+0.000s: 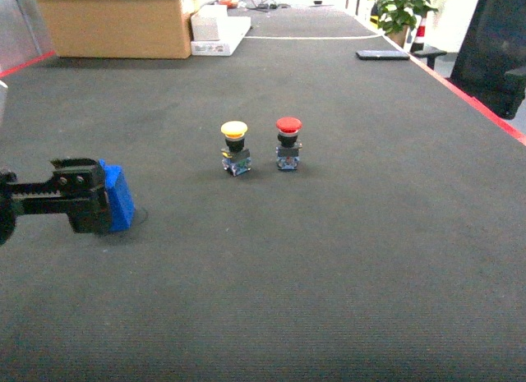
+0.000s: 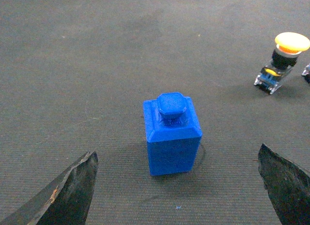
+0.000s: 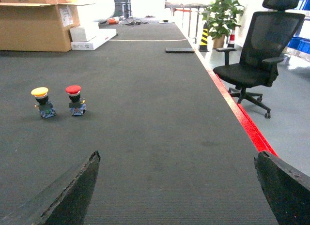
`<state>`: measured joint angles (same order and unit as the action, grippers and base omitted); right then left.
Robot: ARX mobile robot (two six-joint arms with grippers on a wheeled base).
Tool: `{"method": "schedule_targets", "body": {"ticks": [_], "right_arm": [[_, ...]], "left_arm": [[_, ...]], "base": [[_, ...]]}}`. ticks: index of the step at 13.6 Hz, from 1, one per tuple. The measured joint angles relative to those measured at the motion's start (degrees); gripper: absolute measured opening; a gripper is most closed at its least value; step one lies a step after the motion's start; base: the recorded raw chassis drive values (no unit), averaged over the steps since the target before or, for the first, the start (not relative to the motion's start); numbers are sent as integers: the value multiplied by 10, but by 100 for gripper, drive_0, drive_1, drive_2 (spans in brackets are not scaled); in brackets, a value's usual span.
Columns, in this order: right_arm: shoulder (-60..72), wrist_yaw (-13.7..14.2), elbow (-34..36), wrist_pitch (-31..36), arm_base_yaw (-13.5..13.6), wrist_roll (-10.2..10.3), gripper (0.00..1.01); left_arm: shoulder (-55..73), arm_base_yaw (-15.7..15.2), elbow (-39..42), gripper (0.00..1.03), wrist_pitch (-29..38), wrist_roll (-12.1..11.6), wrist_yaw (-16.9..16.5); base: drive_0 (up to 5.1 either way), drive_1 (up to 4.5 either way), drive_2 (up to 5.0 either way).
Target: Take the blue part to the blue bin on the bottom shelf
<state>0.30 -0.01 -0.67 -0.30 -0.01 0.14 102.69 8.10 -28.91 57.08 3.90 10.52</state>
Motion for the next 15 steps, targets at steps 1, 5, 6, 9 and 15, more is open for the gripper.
{"method": "schedule_targets", "body": {"ticks": [1,5,6,9,15], "right_arm": [[0,0,0,0,0,0,98],[0,0,0,0,0,0,98],[0,0,0,0,0,0,98],[0,0,0,0,0,0,98],[0,0,0,0,0,0,98]], "left_arm": [[39,-2,-32,98,0,2,-1],[165,-11,-143,98,-9,2,16],[193,-14,-171,98,-6,2,27],[238,-14,-216,98,-11,2,36],[246,-14,-226,47,-8,-7,49]], "base": [[0,0,0],[0,0,0],[0,0,0],[0,0,0],[0,0,0]]}}
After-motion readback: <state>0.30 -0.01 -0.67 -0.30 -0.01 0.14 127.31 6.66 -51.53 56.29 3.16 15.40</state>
